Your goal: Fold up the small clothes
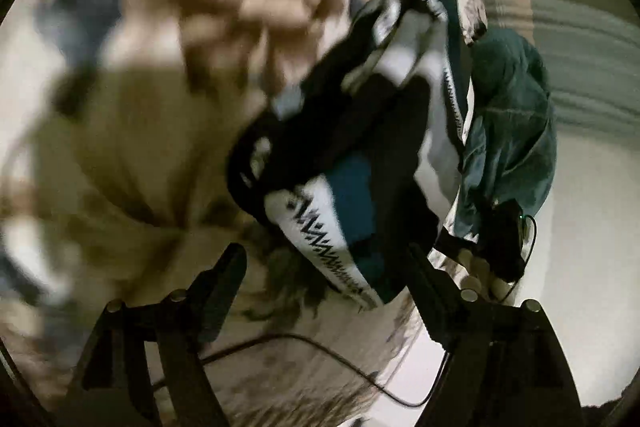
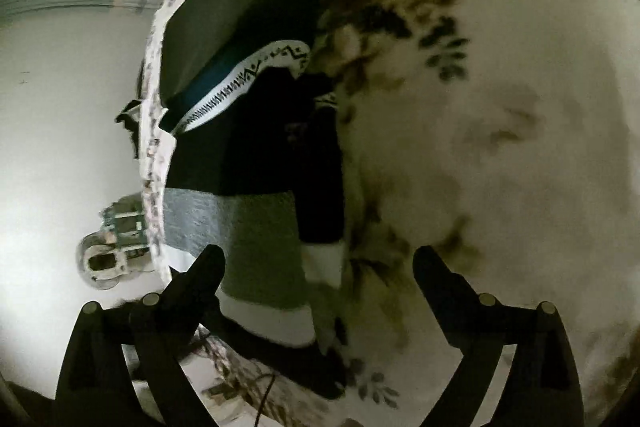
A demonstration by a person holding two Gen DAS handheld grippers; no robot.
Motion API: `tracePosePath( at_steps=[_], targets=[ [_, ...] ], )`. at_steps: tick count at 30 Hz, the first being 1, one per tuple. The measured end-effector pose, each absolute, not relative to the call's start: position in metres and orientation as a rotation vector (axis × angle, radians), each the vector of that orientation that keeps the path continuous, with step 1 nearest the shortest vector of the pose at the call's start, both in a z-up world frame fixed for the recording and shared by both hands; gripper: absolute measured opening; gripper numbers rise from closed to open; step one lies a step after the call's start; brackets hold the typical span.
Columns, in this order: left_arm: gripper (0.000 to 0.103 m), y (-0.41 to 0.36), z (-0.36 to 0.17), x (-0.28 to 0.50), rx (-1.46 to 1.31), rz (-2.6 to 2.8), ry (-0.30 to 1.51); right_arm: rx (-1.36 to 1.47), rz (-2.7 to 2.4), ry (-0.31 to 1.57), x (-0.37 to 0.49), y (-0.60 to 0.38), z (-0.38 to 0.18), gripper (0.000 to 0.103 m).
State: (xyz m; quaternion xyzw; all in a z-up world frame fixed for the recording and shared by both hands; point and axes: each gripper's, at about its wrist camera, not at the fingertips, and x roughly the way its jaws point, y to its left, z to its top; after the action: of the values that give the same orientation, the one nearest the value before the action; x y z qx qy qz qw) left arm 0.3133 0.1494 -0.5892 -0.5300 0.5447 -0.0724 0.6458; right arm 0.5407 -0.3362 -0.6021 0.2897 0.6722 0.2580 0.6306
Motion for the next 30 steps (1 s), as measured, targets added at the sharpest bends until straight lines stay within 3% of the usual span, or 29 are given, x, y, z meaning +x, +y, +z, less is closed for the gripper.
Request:
tracePosePath(
  at_steps=[4,5,6,7,8,9,10,11,14,18,22,26,28,29,30],
  targets=[
    [0.077,0.128,-0.607,0.345,-1.25,-0.11,1.155,0.708,0.677,1.557,0.572,-0.305,-0.628,0.097],
    [0.072,0.127,-0.606,0.351,-1.247,-0.094,1.131,0.718,0.688,1.573,0.578,-0.297,-0.635,0.097],
    [0.04,0.126,-0.599,0.357,-1.209,-0.042,1.091,0.721,0.692,1.585,0.583,-0.288,-0.642,0.097],
    [0.027,0.126,-0.594,0.362,-1.192,-0.032,1.079,0.727,0.696,1.584,0.585,-0.283,-0.643,0.098],
    [0.022,0.127,-0.59,0.367,-1.184,-0.028,1.076,0.73,0.714,1.565,0.585,-0.276,-0.642,0.092],
    [0.019,0.13,-0.583,0.369,-1.171,-0.033,1.058,0.721,0.716,1.55,0.584,-0.269,-0.641,0.079],
    [0.019,0.133,-0.577,0.371,-1.16,-0.041,1.046,0.71,0.705,1.556,0.582,-0.263,-0.641,0.053],
    [0.018,0.14,-0.57,0.372,-1.152,-0.053,1.041,0.704,0.68,1.548,0.577,-0.261,-0.64,0.047],
    [0.017,0.172,-0.554,0.381,-1.14,-0.107,1.058,0.766,0.617,1.498,0.552,-0.268,-0.627,0.038],
    [0.018,0.199,-0.538,0.407,-1.035,-0.186,1.112,0.856,0.533,1.476,0.472,-0.273,-0.601,0.035],
    [0.026,0.216,-0.557,0.423,-0.83,-0.286,1.318,0.834,0.454,1.509,0.38,-0.253,-0.595,0.037],
    [0.04,0.218,-0.563,0.415,-0.767,-0.246,1.367,0.82,0.377,1.598,0.366,-0.255,-0.614,0.07],
    [0.054,0.217,-0.545,0.404,-0.711,-0.159,1.338,0.808,0.36,1.606,0.372,-0.277,-0.606,0.071],
    [0.074,0.216,-0.533,0.393,-0.673,-0.097,1.315,0.783,0.348,1.607,0.373,-0.285,-0.601,0.071],
    [0.086,0.218,-0.527,0.38,-0.65,-0.054,1.297,0.739,0.332,1.608,0.374,-0.297,-0.592,0.071]
  ],
)
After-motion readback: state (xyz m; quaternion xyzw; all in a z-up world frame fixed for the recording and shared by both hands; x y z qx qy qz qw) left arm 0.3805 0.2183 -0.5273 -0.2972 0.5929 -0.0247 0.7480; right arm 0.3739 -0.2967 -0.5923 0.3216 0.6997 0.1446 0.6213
